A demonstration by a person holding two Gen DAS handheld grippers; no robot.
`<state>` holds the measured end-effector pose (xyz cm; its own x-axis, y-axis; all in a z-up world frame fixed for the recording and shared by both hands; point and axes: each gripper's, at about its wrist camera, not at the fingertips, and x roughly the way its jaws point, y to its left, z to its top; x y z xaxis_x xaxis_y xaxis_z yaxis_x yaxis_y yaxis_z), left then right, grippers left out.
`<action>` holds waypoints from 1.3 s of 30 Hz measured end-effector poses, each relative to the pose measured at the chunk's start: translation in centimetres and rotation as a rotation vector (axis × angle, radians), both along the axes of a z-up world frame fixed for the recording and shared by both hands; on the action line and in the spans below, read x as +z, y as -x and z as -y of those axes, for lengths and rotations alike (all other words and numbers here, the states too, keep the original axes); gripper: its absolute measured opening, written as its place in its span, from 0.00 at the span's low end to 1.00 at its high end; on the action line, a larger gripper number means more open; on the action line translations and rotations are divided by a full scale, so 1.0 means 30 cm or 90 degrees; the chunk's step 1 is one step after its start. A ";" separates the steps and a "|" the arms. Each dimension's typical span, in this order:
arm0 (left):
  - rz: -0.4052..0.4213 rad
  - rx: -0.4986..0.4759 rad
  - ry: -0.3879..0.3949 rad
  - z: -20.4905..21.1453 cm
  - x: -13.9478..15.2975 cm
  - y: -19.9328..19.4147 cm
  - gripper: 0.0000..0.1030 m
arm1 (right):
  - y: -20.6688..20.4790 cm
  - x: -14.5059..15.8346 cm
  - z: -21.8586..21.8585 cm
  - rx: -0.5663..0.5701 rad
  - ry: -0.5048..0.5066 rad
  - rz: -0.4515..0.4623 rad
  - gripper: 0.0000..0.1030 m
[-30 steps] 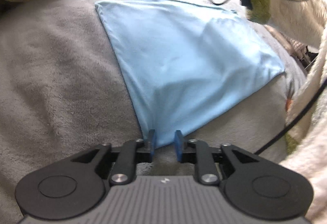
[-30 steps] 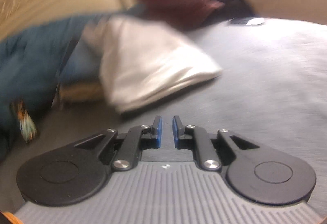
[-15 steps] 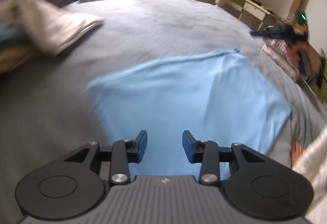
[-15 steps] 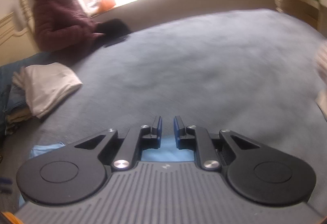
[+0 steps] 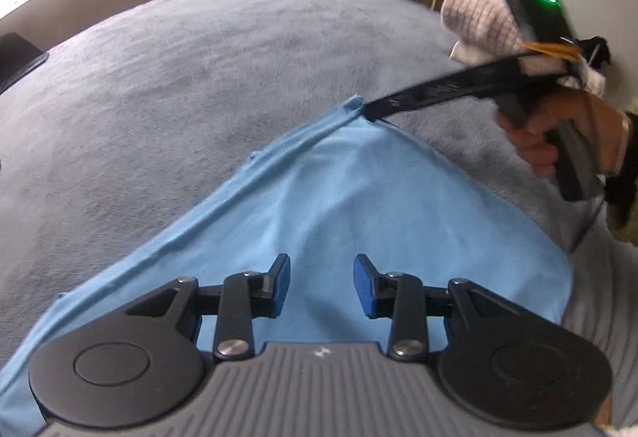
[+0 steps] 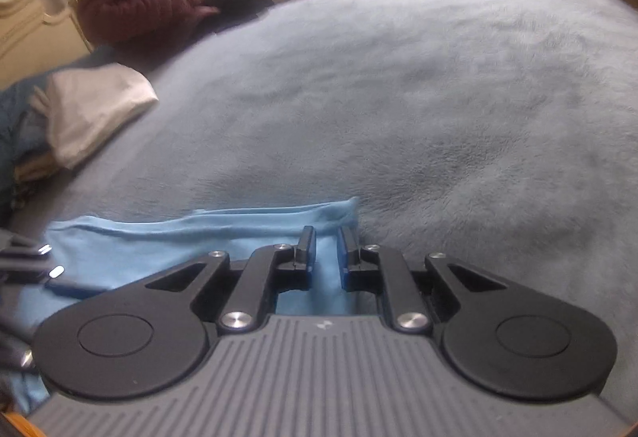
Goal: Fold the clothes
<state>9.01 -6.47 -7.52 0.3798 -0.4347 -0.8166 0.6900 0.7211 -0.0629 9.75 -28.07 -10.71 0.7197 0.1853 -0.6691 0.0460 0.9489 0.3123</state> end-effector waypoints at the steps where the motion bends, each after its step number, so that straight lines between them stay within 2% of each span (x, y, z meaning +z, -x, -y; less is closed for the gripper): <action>1: -0.002 0.007 -0.009 0.006 -0.010 0.007 0.35 | -0.026 -0.016 0.015 -0.006 -0.001 -0.001 0.10; 5: 0.001 0.012 -0.032 0.015 -0.032 0.039 0.35 | -0.100 -0.048 0.087 -0.056 -0.017 0.004 0.09; 8: 0.005 0.015 -0.041 0.008 -0.030 0.052 0.35 | -0.056 -0.005 0.136 -0.083 -0.047 0.020 0.10; 10: -0.005 0.027 -0.037 0.004 -0.025 0.049 0.35 | 0.019 0.034 0.149 -0.063 -0.067 0.031 0.11; 14: -0.014 0.034 -0.038 0.004 -0.023 0.045 0.35 | 0.201 0.085 0.115 0.027 -0.066 0.009 0.11; 18: -0.013 0.039 -0.037 0.011 -0.030 0.043 0.36 | 0.346 0.041 0.076 0.079 -0.092 -0.045 0.10; 20: -0.011 0.042 -0.035 0.010 -0.032 0.046 0.36 | 0.390 -0.009 0.063 0.070 -0.095 -0.086 0.09; 21: -0.010 0.044 -0.032 0.010 -0.032 0.049 0.36 | 0.409 -0.032 0.057 0.066 -0.087 -0.104 0.08; 22: -0.009 0.046 -0.030 0.009 -0.033 0.052 0.36 | 0.424 -0.035 0.058 0.059 -0.076 -0.104 0.05; 24: -0.009 0.054 -0.022 0.004 -0.028 0.053 0.36 | 0.456 -0.041 0.060 0.045 -0.055 -0.105 0.05; 27: -0.005 0.065 -0.011 -0.010 -0.011 0.059 0.38 | 0.496 0.027 0.046 0.009 0.034 -0.103 0.07; 28: -0.005 0.067 -0.008 -0.017 -0.005 0.063 0.39 | 0.505 0.044 0.040 0.011 0.037 -0.098 0.07; 33: -0.004 0.077 0.007 -0.048 0.022 0.078 0.40 | 0.562 0.070 -0.062 0.114 0.029 -0.074 0.07; 35: -0.006 0.081 0.016 -0.062 0.033 0.086 0.40 | 0.595 0.024 -0.100 0.148 0.082 -0.114 0.07; 36: -0.007 0.081 0.021 -0.071 0.042 0.092 0.40 | 0.608 -0.001 -0.109 0.150 0.111 -0.136 0.06; 39: -0.010 0.073 0.028 -0.095 0.060 0.114 0.40 | 0.660 0.003 -0.070 0.108 0.115 -0.156 0.05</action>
